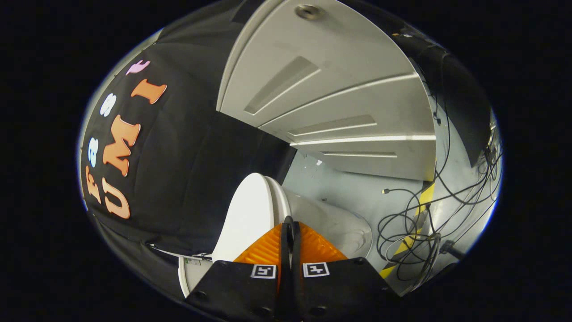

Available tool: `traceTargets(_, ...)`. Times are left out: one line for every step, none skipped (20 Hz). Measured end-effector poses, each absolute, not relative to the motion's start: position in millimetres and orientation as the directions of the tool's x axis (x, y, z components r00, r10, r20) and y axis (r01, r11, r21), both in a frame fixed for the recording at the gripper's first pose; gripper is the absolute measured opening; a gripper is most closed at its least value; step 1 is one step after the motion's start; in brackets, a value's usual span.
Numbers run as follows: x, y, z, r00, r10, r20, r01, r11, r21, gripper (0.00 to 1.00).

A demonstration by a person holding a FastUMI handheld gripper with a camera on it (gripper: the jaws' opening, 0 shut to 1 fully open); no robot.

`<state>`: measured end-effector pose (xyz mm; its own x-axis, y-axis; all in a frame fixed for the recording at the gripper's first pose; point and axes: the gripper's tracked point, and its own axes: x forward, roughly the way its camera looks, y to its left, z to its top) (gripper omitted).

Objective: Open the toilet lid.

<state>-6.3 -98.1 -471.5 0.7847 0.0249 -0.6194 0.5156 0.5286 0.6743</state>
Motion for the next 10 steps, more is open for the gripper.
traceTargets(4,-101,-461,0.801,-0.006,-0.599,0.504,0.546,0.669,0.09)
traceTargets(7,-100,-451,0.807,-0.016,-0.591,0.496,0.560,0.663,0.09)
traceTargets(11,-101,-443,0.818,-0.038,-0.574,0.487,0.578,0.655,0.08)
traceTargets(15,-100,-433,0.826,-0.055,-0.561,0.475,0.603,0.641,0.08)
traceTargets(20,-97,-422,0.831,-0.070,-0.552,0.466,0.627,0.624,0.08)
traceTargets(23,-95,-410,0.836,-0.081,-0.542,0.456,0.652,0.606,0.08)
traceTargets(28,-90,-396,0.840,-0.092,-0.535,0.445,0.679,0.583,0.08)
traceTargets(31,-88,-382,0.847,-0.099,-0.523,0.427,0.714,0.555,0.08)
traceTargets(35,-81,-369,0.855,-0.101,-0.509,0.406,0.742,0.534,0.08)
traceTargets(36,-75,-355,0.864,-0.102,-0.493,0.386,0.762,0.521,0.08)
